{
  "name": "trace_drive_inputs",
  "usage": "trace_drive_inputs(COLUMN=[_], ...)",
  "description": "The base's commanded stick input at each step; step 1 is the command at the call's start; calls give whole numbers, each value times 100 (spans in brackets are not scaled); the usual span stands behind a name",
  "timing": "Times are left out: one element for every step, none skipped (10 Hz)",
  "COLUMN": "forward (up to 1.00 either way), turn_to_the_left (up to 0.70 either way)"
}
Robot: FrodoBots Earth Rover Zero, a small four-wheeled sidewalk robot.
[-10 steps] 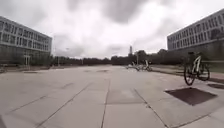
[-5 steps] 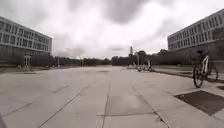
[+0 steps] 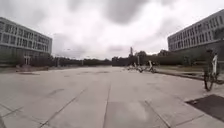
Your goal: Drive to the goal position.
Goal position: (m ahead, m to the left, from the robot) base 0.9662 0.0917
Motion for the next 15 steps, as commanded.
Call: trace_drive_inputs(forward=[70,70,70,70,70,70,70,70,70,70,70,70,70,70,70], turn_to_the_left=[0,0,0,0,0,0,0,0,0,0,0,0,0,0,0])
